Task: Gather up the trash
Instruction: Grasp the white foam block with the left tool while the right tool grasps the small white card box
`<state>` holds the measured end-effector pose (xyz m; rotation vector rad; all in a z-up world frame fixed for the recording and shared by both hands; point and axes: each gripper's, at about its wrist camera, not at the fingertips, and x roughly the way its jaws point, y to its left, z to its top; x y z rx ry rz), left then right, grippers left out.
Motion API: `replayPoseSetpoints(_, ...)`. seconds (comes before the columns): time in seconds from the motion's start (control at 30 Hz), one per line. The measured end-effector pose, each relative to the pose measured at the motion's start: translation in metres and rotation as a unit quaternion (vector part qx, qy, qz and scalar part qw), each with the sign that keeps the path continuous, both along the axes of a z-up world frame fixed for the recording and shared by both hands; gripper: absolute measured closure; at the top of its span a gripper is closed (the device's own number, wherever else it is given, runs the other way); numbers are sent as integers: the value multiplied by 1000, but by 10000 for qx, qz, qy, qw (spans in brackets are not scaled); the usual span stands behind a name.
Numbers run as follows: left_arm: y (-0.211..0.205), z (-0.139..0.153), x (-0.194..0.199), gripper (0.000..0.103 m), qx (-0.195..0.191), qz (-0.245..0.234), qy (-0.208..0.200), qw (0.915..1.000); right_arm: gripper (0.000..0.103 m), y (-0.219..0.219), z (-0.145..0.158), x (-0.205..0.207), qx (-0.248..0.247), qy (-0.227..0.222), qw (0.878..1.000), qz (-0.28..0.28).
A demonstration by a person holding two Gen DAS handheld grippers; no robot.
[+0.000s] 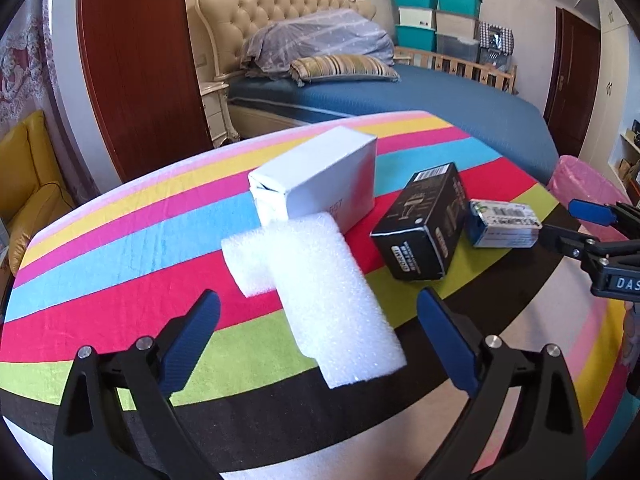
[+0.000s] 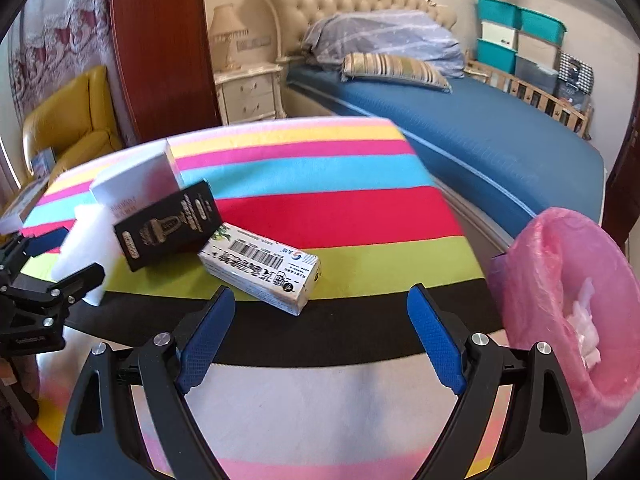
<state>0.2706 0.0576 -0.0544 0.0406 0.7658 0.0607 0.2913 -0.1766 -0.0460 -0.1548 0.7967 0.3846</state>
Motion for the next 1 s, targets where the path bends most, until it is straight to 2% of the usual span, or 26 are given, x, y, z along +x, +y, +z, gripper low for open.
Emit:
replayPoseSetpoints(0.13,-1,-5,5,16,85,65,173,9998,20,13,-8,14,-236,111,9993,262)
replayPoseSetpoints(0.4,11,-12,10,38,-164,146,434,9988,20,33,-18,33,-414,283,9959,748)
replayPoseSetpoints(0.5,8,-13,12,52,-164,103,477,9987,20,37,-19,36,-375,334,9948,886)
replayPoseSetpoints(0.53,7,-13,12,57,-176,86,506,9985,21,39,-18,35,-359,345,9944,929)
replayPoseSetpoints(0.7,8,-12,10,64,-237,83,452,9987,52,38,-15,21,-244,282,9936,1064)
replayPoseSetpoints(0.77,7,-12,9,67,-244,52,431,9988,55,37,-15,13,-237,248,9937,1069)
replayPoseSetpoints(1.0,2,-4,-4,67,-153,-27,129,9998,58,26,-11,-21,-69,165,9952,962)
